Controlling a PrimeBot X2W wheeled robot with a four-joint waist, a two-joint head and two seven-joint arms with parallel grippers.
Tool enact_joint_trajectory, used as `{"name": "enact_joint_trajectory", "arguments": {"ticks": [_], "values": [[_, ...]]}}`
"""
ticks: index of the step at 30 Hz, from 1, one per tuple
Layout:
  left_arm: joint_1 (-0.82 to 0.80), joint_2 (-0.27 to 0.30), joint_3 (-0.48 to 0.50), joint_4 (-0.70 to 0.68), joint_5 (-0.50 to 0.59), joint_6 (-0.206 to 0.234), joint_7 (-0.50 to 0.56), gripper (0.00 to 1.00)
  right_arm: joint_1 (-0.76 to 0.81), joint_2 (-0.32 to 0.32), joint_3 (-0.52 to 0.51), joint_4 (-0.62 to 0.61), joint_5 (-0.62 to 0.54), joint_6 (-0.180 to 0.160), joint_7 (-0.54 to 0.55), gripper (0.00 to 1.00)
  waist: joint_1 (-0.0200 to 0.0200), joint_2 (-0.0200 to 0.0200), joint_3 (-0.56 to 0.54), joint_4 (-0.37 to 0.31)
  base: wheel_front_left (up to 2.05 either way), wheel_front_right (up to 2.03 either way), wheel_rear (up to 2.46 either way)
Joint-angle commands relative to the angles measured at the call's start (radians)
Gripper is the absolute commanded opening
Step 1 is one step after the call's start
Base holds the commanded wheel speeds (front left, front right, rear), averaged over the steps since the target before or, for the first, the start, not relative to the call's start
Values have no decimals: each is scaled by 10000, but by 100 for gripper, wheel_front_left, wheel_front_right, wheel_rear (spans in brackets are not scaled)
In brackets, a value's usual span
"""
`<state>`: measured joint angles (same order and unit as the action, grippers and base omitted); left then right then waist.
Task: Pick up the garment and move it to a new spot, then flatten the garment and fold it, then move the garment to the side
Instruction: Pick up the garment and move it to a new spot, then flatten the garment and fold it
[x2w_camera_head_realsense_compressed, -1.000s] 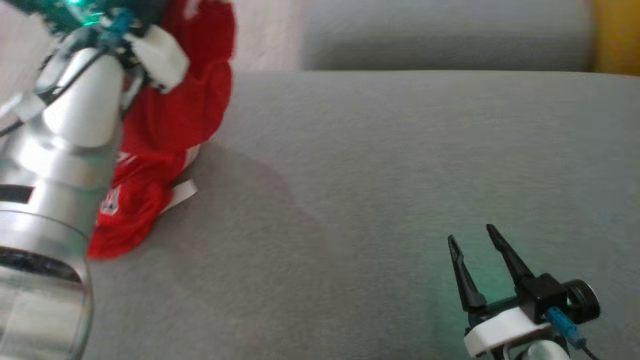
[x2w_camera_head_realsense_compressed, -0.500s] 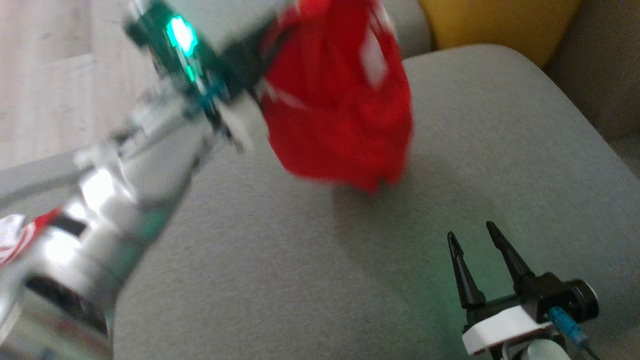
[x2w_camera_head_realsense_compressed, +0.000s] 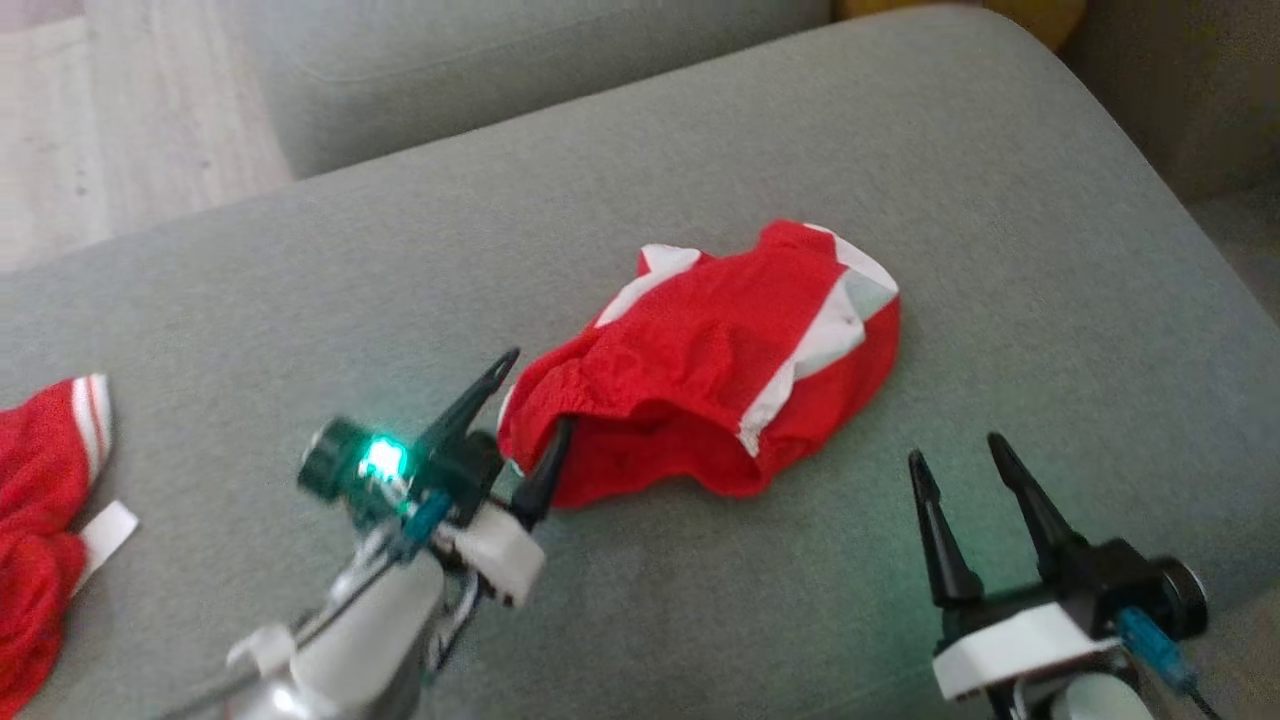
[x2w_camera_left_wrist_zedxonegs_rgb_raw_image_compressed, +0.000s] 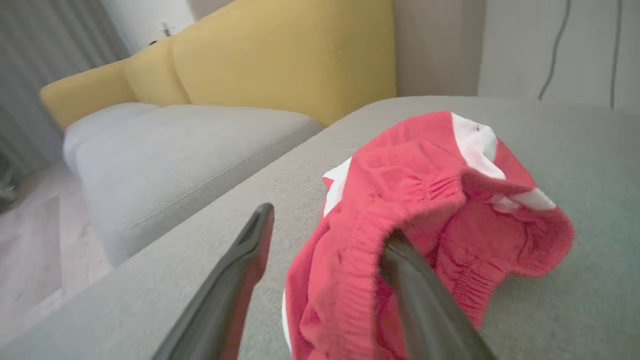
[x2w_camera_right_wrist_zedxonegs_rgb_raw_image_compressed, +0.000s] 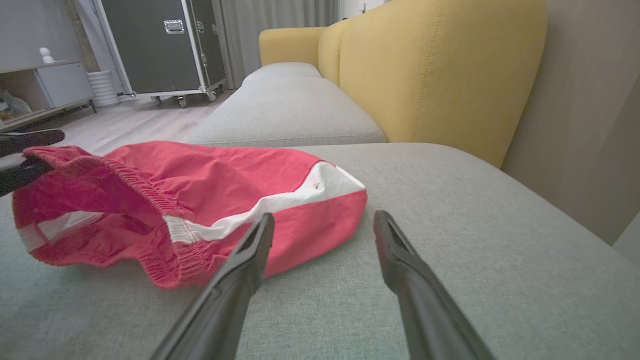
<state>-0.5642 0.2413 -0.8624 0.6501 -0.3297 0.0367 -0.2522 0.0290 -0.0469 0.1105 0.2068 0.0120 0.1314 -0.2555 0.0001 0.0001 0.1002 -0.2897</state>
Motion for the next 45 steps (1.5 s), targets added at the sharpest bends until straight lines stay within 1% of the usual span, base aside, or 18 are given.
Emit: {"name": "enact_joint_trajectory", "arguments": {"ticks": [1,3,6,7,10,12,15,17,20,23,25,28,34,45], "values": [[564,53,971,-742,-236,459,-93,100,82,-35,68,-228,83,-7,-63,100,-1,-1,-593,632,0,0,0],[1418,-73,1599,-1290,-414,792,-93,100,290,-35,-96,-217,85,-7,-63,100,-1,-1,-852,1042,0,0,0],[2636,-264,2451,-2135,-529,1082,-94,100,622,-34,-428,-206,166,-7,-63,100,-1,-1,-1274,1748,0,0,0],[2636,-264,2451,-2135,-529,1082,-94,100,622,-34,-428,-206,166,-7,-63,100,-1,-1,-1274,1748,0,0,0],[3811,-478,3148,-2722,-636,1168,-94,100,981,-34,-704,-162,256,-7,-63,100,-1,-1,-1713,2417,0,0,0],[4510,-679,3741,-3270,-688,1293,-94,100,1174,-34,-812,-148,270,-7,-63,100,-1,-1,-1951,2733,0,0,0],[5551,-927,4585,-4253,-444,1483,-94,100,1474,-34,-958,-176,322,-7,-63,100,-1,-1,-2326,3073,0,0,0],[6221,-1037,5177,-4988,-59,1728,-94,100,1724,-34,-1006,-225,395,-7,-63,100,-1,-1,-2558,3216,0,0,0],[7147,-1185,5853,-5973,537,1861,-95,100,2106,-34,-938,-307,422,-7,-63,100,-1,-1,-2875,3367,0,0,0],[7933,-1245,6217,-6653,1186,1778,-95,100,2449,-34,-708,-398,374,-7,-63,100,-1,-1,-3102,3419,0,0,0],[8414,-1317,6403,-6765,1412,1724,-95,100,2630,-34,-566,-465,360,-7,-63,100,-1,-1,-3203,3428,0,0,0],[8942,-1388,6540,-6780,1843,1480,-95,100,2810,-34,-465,-572,377,-7,-63,100,-1,-1,-3236,3426,0,0,0],[9108,-1478,6655,-6697,2189,1159,-95,100,2745,-34,-337,-659,351,-7,-63,100,-1,-1,-3176,3367,0,0,0],[9057,-1706,6778,-6499,2399,915,-95,100,2570,-34,-313,-674,167,-7,-63,100,-1,-1,-3051,3373,0,0,0]]}}
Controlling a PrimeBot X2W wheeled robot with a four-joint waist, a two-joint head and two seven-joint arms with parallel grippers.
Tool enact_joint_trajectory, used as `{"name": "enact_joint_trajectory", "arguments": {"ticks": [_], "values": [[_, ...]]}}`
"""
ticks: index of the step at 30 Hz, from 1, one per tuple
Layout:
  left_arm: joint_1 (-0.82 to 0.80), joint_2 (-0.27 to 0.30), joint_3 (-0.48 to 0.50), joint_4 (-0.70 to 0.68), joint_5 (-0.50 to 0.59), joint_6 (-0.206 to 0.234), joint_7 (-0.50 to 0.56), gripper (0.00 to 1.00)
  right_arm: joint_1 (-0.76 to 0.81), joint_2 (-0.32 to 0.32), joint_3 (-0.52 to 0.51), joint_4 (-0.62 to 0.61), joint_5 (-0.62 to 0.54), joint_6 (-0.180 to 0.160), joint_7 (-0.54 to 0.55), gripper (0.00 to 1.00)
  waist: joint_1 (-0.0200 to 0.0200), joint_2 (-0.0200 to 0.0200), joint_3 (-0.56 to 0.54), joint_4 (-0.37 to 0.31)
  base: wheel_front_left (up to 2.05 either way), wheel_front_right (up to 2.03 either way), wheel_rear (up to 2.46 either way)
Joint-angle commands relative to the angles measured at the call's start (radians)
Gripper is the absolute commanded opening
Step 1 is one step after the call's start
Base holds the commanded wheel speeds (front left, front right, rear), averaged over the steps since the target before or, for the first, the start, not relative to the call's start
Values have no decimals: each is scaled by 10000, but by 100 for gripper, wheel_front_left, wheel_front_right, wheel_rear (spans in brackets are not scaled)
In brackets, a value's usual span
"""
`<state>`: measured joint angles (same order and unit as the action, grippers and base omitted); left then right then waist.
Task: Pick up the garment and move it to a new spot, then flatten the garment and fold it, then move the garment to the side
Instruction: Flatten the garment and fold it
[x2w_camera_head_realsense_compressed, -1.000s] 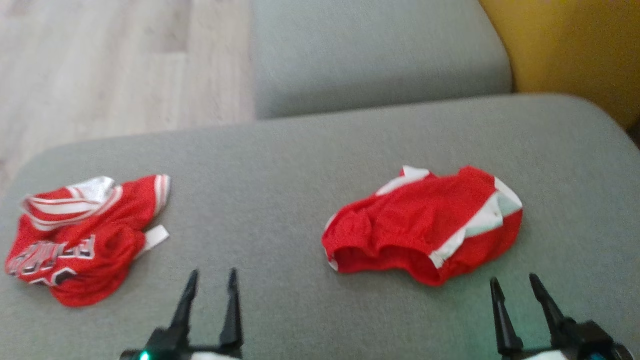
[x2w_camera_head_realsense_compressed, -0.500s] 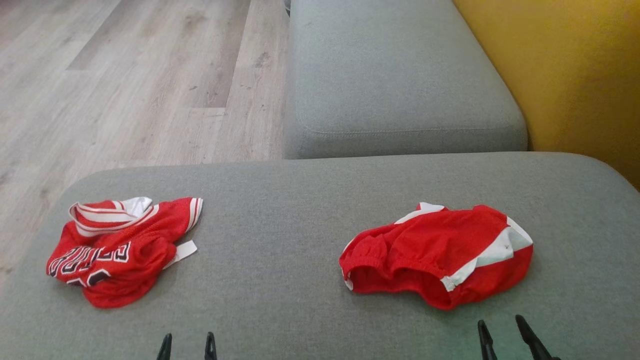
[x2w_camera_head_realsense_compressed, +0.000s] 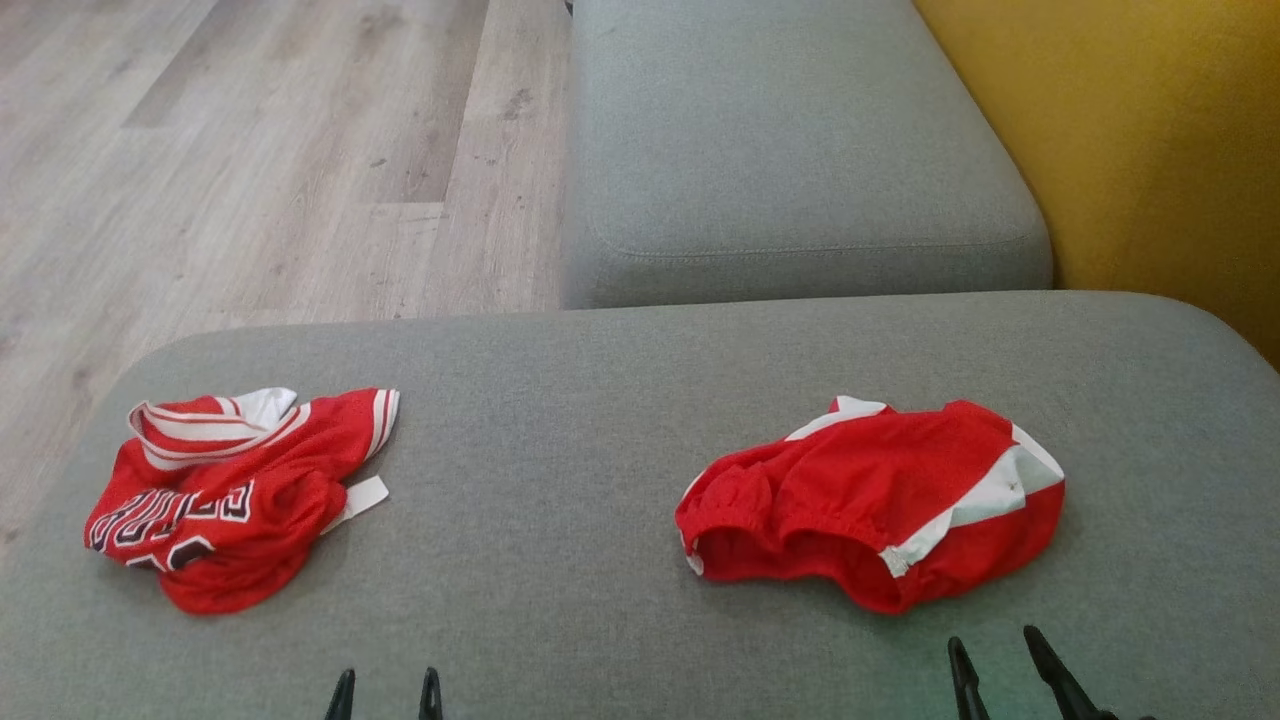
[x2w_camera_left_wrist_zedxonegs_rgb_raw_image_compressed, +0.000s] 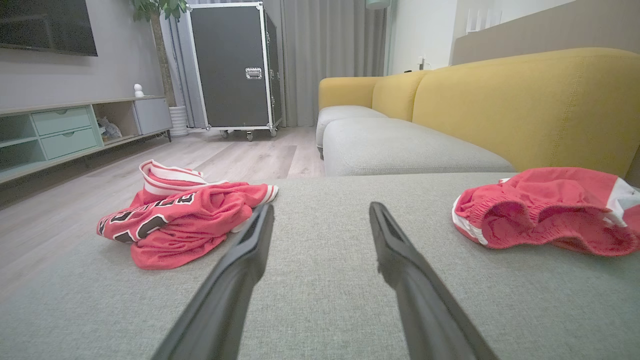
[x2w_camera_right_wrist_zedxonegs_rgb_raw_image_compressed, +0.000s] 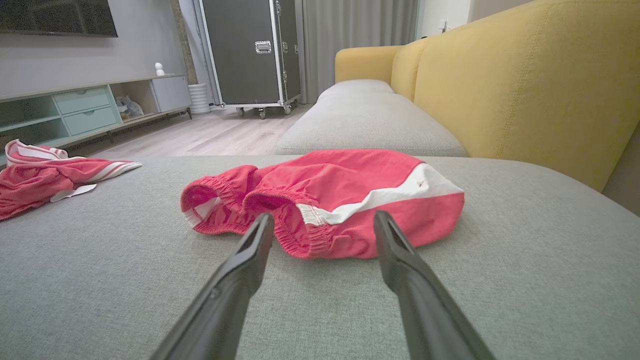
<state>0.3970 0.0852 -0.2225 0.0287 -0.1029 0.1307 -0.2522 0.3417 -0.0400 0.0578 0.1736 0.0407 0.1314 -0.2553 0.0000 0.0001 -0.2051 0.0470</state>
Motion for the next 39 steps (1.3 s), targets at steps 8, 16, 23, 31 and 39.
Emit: {"name": "enact_joint_trajectory", "arguments": {"ticks": [8,16,23,31,39], "values": [[-561,-228,487,-202,166,-103,-95,100,-646,-103,203,-331,-206,-7,-65,100,0,-1,54,16,0,0,0],[-786,-311,113,334,-309,-685,-95,100,-802,-103,290,-391,-285,-7,-65,100,0,-1,363,-391,0,0,0],[-2190,-344,-1162,1636,-1509,-1652,-84,100,-1119,-155,402,-426,-351,-7,-65,100,0,-1,967,-1182,0,0,0],[-4716,-348,-3625,3182,-4009,-2089,571,100,-1511,-272,573,-485,-436,-7,-65,100,0,-1,1832,-2258,0,0,0],[-6561,-349,-5585,4279,-6190,-2154,1171,100,-1889,-351,826,-477,-446,-7,-65,100,0,-1,2625,-3161,0,0,0]]}}
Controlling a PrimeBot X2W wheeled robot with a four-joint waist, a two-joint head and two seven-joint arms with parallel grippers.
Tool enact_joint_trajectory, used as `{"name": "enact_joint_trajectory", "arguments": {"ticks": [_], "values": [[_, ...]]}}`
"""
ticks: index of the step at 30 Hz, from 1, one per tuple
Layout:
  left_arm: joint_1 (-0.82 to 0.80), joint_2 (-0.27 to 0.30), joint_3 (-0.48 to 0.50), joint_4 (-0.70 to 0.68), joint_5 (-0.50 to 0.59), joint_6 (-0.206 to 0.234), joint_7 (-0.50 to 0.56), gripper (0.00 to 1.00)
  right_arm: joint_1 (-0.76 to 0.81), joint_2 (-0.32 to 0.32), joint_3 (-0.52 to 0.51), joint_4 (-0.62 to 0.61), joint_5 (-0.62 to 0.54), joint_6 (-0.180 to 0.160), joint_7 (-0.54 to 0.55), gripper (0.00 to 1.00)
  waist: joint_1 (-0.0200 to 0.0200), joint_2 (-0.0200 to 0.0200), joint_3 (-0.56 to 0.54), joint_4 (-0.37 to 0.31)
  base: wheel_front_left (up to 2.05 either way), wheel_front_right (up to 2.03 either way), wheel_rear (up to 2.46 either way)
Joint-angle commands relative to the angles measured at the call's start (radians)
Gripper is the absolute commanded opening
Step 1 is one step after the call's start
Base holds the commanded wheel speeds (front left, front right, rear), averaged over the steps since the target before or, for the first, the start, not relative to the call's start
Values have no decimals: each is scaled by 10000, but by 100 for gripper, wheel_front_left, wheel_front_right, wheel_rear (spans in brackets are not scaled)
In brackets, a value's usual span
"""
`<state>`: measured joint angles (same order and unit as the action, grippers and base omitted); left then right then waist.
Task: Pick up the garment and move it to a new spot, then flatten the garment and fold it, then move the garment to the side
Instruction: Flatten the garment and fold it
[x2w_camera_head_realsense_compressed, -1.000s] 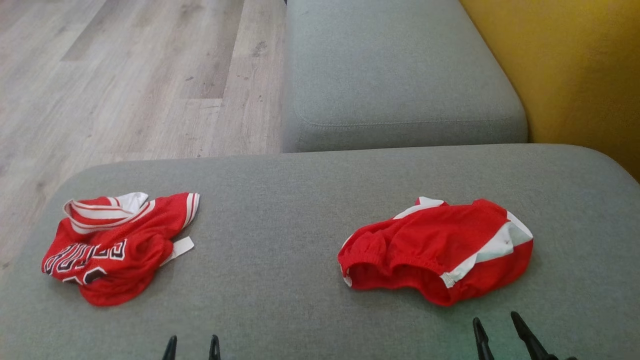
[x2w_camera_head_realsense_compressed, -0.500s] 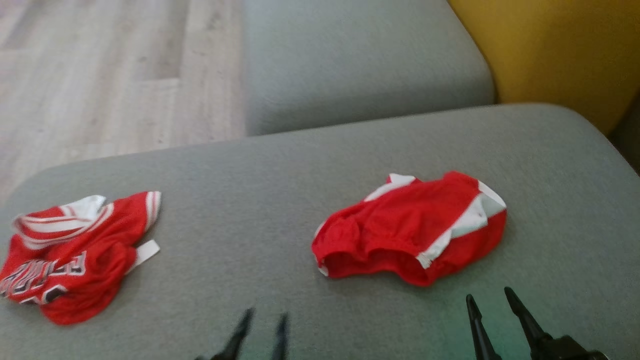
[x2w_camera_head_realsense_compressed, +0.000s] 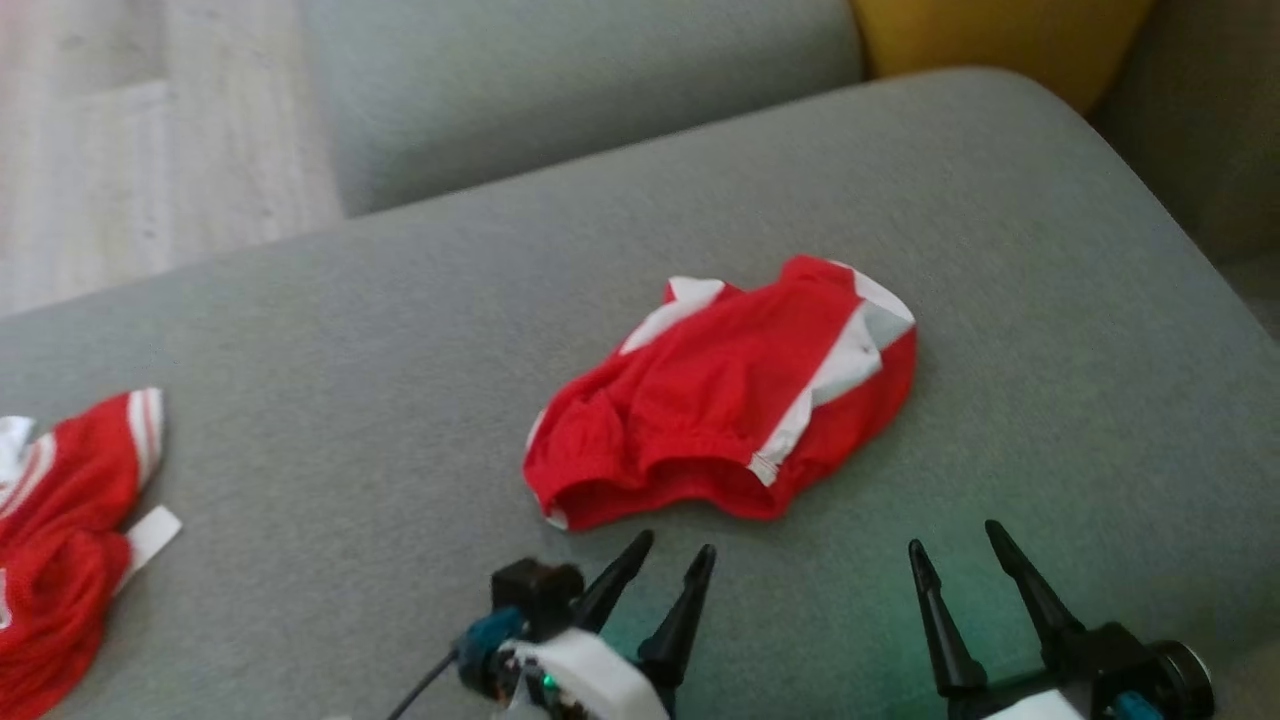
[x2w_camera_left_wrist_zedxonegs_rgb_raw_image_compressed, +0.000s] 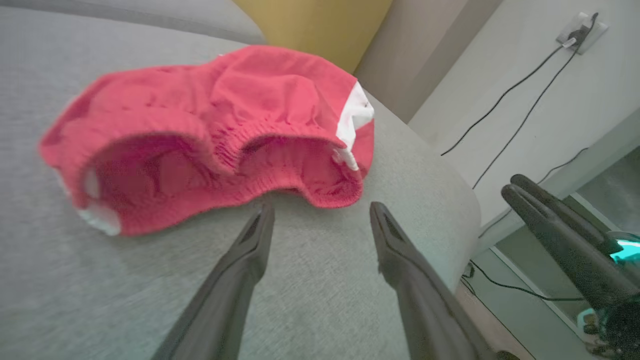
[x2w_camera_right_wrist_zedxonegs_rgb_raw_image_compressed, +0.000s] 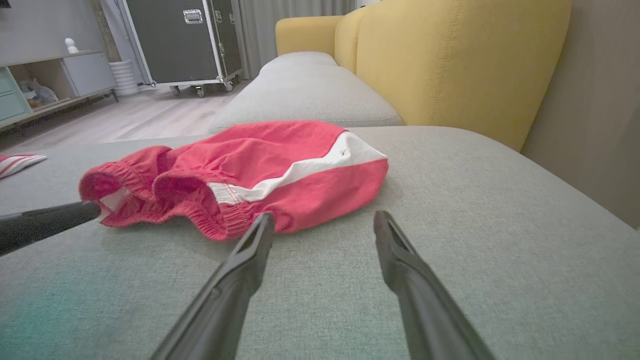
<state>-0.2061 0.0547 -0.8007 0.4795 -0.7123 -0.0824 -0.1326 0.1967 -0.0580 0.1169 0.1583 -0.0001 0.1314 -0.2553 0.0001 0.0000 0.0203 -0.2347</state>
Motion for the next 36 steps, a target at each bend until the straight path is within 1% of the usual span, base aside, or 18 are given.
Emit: {"name": "enact_joint_trajectory", "arguments": {"ticks": [1,5,9,11,14,21,22,23,24,28,33,34,35,36], "values": [[-755,-44,-15,-134,-319,-22,18,100,-478,-166,251,-329,-33,-7,-65,100,-1,0,469,-420,0,0,0],[-1591,-44,-779,159,-1106,-79,107,100,-664,-146,364,-360,-43,-7,-65,100,-1,0,846,-724,0,0,0],[-2325,-44,-1352,566,-1493,-18,66,100,-828,-125,417,-383,-76,-7,-65,100,-1,0,1154,-950,0,0,0],[-2613,-44,-1553,779,-1653,90,62,100,-925,-117,442,-396,-87,-7,-65,100,-1,0,1340,-1049,0,0,0],[-2874,-45,-1741,929,-1796,118,41,100,-1016,-104,430,-430,-89,-7,-65,100,-1,0,1516,-1116,0,0,0],[-3568,-45,-2143,1333,-2264,96,-325,100,-1196,-48,356,-477,-107,-7,-65,100,-1,0,1943,-1189,0,0,0],[-3630,-45,-2201,1375,-2334,78,-378,69,-1205,-40,352,-476,-109,-7,-65,100,-1,0,1968,-1188,0,0,0],[-3690,-45,-2298,1399,-2405,22,-392,9,-1212,-31,346,-476,-111,-7,-65,100,-1,0,1986,-1183,0,0,0],[-3745,-45,-2401,1433,-2462,-29,-399,0,-1216,-23,338,-472,-113,-7,-65,100,-1,0,1998,-1174,0,0,0],[-3885,-45,-2772,1543,-2631,-168,-481,0,-1213,9,221,-445,-140,-7,-65,100,-1,0,1902,-986,0,0,0],[-4009,-21,-3075,1647,-2564,-226,-637,0,-1088,33,88,-411,-137,-7,-65,100,-1,0,1445,-385,0,0,0],[-4055,63,-3079,1641,-2486,-219,-697,0,-1052,36,62,-407,-129,-7,-65,100,-1,0,1319,-212,0,0,0],[-4154,402,-3030,1513,-2341,-158,-783,0,-971,42,20,-396,-116,-7,-65,100,-1,0,1080,150,0,0,0],[-4214,653,-2982,1414,-2266,-82,-810,0,-927,45,18,-385,-109,-7,-65,100,-1,0,977,325,0,0,0]]}}
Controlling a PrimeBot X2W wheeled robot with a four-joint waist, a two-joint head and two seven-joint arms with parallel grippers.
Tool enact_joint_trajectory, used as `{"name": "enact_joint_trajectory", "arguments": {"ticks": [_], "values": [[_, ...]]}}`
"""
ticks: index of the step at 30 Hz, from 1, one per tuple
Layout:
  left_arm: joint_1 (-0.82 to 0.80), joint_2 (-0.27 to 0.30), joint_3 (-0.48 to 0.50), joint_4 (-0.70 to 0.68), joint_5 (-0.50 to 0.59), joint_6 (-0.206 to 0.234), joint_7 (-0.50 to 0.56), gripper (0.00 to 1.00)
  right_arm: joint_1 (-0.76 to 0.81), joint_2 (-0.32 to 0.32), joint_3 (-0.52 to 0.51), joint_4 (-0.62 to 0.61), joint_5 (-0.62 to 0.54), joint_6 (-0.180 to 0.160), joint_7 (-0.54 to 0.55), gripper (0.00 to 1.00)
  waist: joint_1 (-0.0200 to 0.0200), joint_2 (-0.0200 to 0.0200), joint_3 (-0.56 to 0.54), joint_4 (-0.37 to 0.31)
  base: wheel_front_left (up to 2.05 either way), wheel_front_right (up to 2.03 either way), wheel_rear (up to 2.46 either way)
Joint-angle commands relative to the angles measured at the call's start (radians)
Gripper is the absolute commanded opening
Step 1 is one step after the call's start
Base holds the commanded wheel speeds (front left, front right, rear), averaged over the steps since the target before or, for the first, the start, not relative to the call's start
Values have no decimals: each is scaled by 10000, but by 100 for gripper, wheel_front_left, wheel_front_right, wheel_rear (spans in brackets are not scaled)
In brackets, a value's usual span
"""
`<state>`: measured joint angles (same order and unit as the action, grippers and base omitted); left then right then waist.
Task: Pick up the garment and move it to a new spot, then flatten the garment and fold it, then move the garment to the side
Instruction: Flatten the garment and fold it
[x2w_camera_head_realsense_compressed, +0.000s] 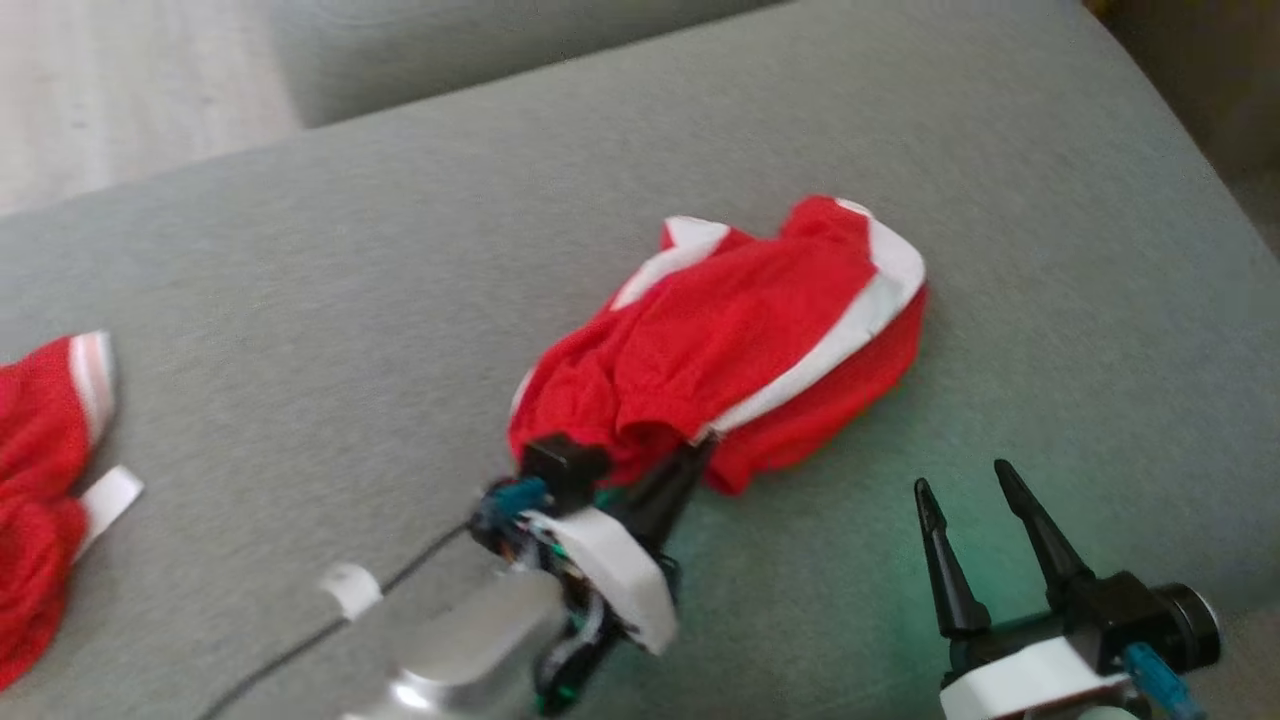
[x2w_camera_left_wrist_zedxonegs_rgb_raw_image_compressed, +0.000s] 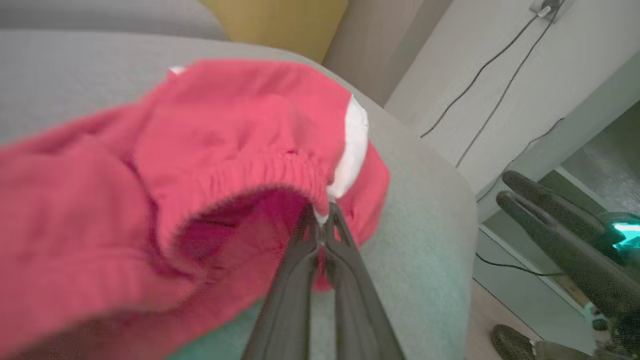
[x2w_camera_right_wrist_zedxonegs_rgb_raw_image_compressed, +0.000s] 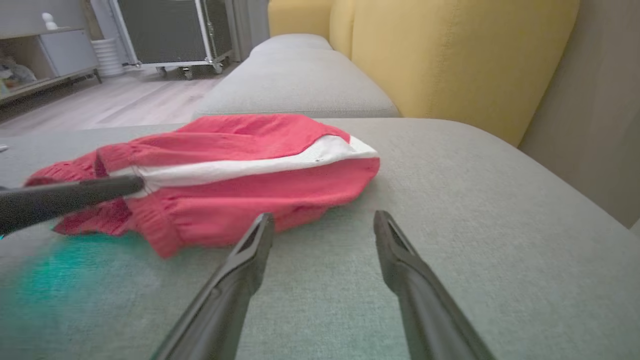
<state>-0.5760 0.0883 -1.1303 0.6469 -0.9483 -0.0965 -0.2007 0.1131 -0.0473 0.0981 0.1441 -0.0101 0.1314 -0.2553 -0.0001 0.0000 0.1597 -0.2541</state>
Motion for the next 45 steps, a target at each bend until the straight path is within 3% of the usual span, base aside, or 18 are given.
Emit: {"name": "enact_joint_trajectory", "arguments": {"ticks": [1,12,18,23,28,34,38,45], "values": [[-594,608,321,-372,209,142,-120,0,-38,-61,176,-233,2,-7,-65,100,1,0,-532,738,0,0,0],[-1122,4228,493,-2657,984,982,884,0,53,-46,58,-17,634,-7,-65,100,1,0,-974,2421,0,0,0],[-1342,5358,429,-3483,1376,1247,1399,0,-776,-308,111,477,2012,-7,-65,100,1,0,-583,2885,0,0,0],[-1698,5853,400,-3544,1769,1360,1579,0,-1754,-910,828,1290,3489,-7,-65,100,1,0,-251,3139,0,0,0],[-2209,6125,401,-3272,2068,1273,1710,0,-3303,-2001,2913,1804,7142,-7,989,100,1,0,171,3404,0,0,0],[-2643,5973,500,-2770,2061,1114,1662,0,-4331,-3218,4410,1451,10862,-7,2335,100,1,0,451,3716,0,0,0],[-2773,5797,480,-2462,2073,1007,1554,0,-4545,-3660,4960,1251,12122,-7,2340,100,1,0,506,3829,0,0,0],[-2800,5689,444,-2146,2030,927,1451,0,-4992,-3804,5431,1274,13922,-7,2355,100,1,0,515,3824,0,0,0]]}}
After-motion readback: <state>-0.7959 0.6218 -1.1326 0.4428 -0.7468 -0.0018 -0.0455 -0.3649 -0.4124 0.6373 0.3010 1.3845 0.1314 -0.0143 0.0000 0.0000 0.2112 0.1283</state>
